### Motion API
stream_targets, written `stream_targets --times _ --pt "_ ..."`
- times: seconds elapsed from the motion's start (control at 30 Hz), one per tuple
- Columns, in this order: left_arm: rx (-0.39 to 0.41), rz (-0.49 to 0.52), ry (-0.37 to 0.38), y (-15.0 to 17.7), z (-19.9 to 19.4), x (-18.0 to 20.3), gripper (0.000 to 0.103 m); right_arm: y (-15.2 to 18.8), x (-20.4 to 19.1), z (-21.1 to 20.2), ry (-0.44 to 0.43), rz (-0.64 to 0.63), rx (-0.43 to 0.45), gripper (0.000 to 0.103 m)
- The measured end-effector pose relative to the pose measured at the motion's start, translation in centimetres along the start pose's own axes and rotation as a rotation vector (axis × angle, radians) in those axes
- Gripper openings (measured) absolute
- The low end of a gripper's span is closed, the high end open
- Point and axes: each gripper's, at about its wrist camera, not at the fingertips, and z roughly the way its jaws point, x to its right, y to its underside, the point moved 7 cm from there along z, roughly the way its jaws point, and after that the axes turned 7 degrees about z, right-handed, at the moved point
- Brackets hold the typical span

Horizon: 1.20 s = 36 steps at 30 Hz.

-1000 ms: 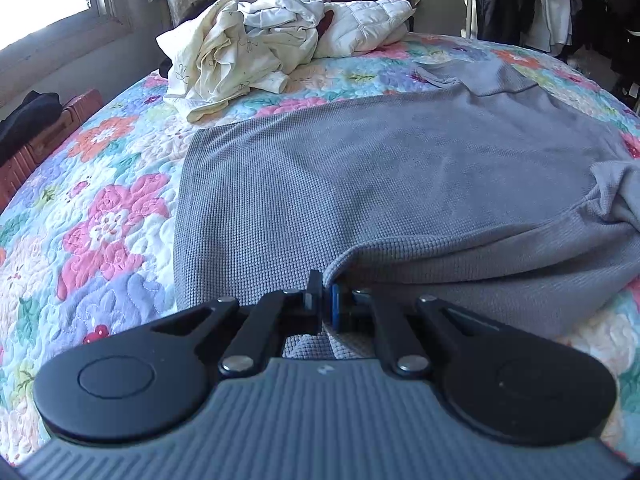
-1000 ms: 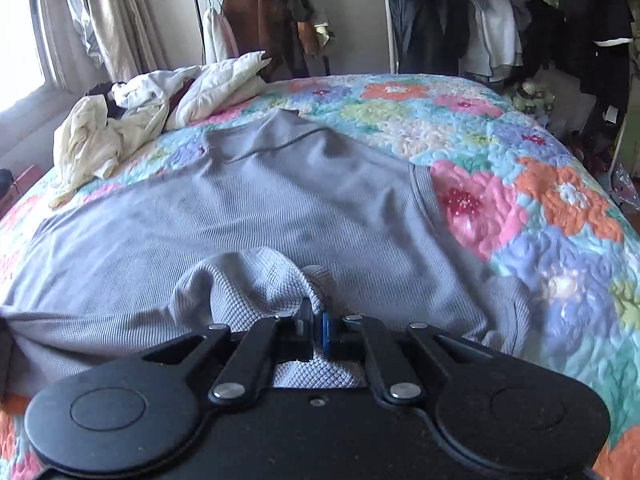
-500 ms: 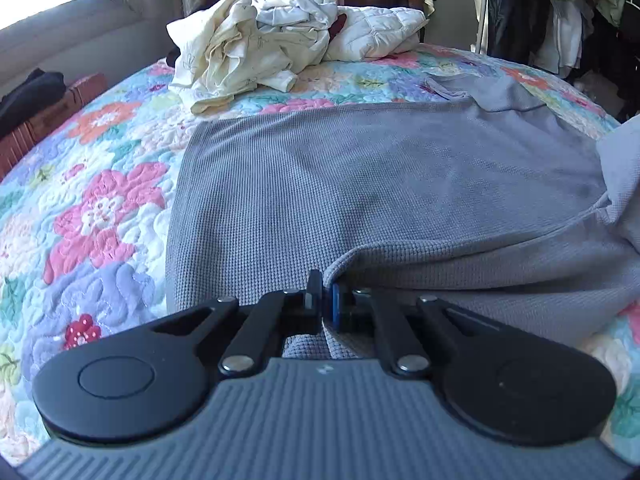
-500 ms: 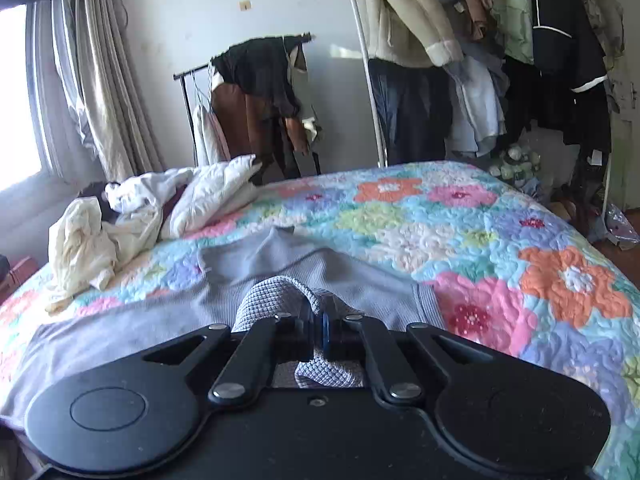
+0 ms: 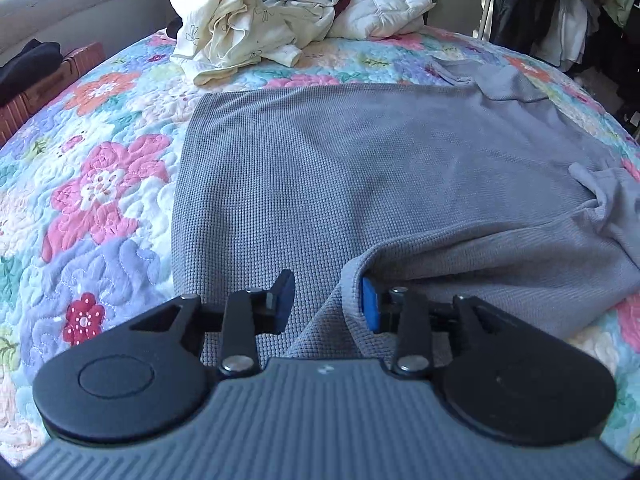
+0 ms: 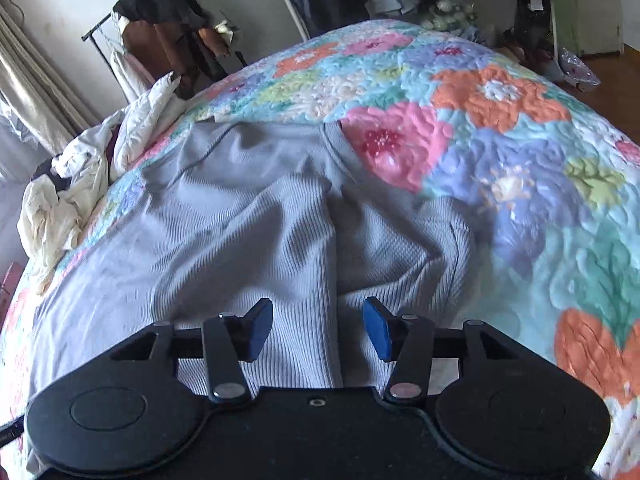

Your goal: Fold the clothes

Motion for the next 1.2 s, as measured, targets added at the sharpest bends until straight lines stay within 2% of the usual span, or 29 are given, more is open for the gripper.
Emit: stream_targets --times 0.07,0.23,0.3,0.33,0.37,0.4,0.43,0.53,0.6,0.63,0.67,0.7,0.73,0.83,0.93,1.0,1.03,1.13,1.2 --pt "0.015 -0.005 0.004 -0.1 -0.9 -0.3 0.044 0.8 -0.2 0.2 -0.002 -0.026 -0.032 0.056" --pt "0.008 -0.023 0.039 0.6 -2.4 -0.8 0.052 2.9 -0.7 0.7 -0.005 -0.097 -0.110 0.056" --pt "-0.015 -0.009 0.066 1.1 -2.7 -0.3 0.053 3.3 -1.2 1.2 0.028 -0.174 -0.117 0.056" --pt "-0.027 0.003 0.082 1.3 -2.7 0.1 0.055 3.5 -1.3 1.5 0.039 -0.207 -0.120 0.050" --pt "-0.041 0.019 0.098 1.5 -2.8 0.5 0.062 3.7 -1.4 1.7 0.052 -0.238 -0.123 0.040" --pt "-0.064 0.057 0.110 1.8 -2.6 1.4 0.068 3.6 -1.3 1.9 0.070 -0.260 -0.122 0.014" --pt "-0.085 0.097 0.119 2.1 -2.4 2.2 0.077 3.4 -1.3 1.9 0.078 -0.272 -0.113 0.004" --pt "-0.123 0.238 0.107 3.1 -1.5 4.9 0.078 2.2 -1.5 1.0 0.101 -0.316 -0.020 0.002" --pt "-0.144 0.284 0.100 3.6 -0.9 6.0 0.078 1.0 -2.0 0.3 0.114 -0.350 0.052 0.001" --pt "-0.142 0.290 0.088 3.8 -0.7 6.3 0.074 -0.1 -2.5 0.1 0.107 -0.361 0.085 0.001" --pt "-0.137 0.290 0.080 3.7 -0.7 6.2 0.053 -1.2 -3.1 -0.2 0.099 -0.371 0.117 0.001" --pt "-0.131 0.290 0.072 3.6 -0.6 6.2 0.039 -2.2 -3.7 -0.4 0.092 -0.382 0.149 0.001" --pt "-0.123 0.288 0.065 3.4 -0.6 6.2 0.012 -3.3 -4.2 -0.6 0.085 -0.392 0.181 0.001" --pt "-0.058 0.261 0.033 2.5 -1.4 5.1 0.006 -6.5 -6.0 -1.4 0.063 -0.423 0.278 0.001" --pt "-0.023 0.232 -0.024 1.5 -1.7 3.6 0.005 -8.9 -8.7 -2.1 -0.001 -0.465 0.382 0.001" --pt "0.009 0.197 -0.054 0.4 -1.6 2.3 0.005 -9.6 -10.0 -1.3 -0.020 -0.474 0.411 0.001" --pt "0.025 0.182 -0.074 -0.1 -1.6 1.7 0.004 -9.8 -10.5 -0.7 -0.023 -0.475 0.415 0.003" --pt "0.092 0.162 -0.182 -2.3 -1.2 -0.4 0.004 -9.1 -9.7 1.5 0.015 -0.394 0.315 0.007" --pt "0.128 0.097 -0.206 -3.2 -1.2 -2.1 0.004 -7.7 -8.4 1.2 -0.006 -0.307 0.285 0.011"
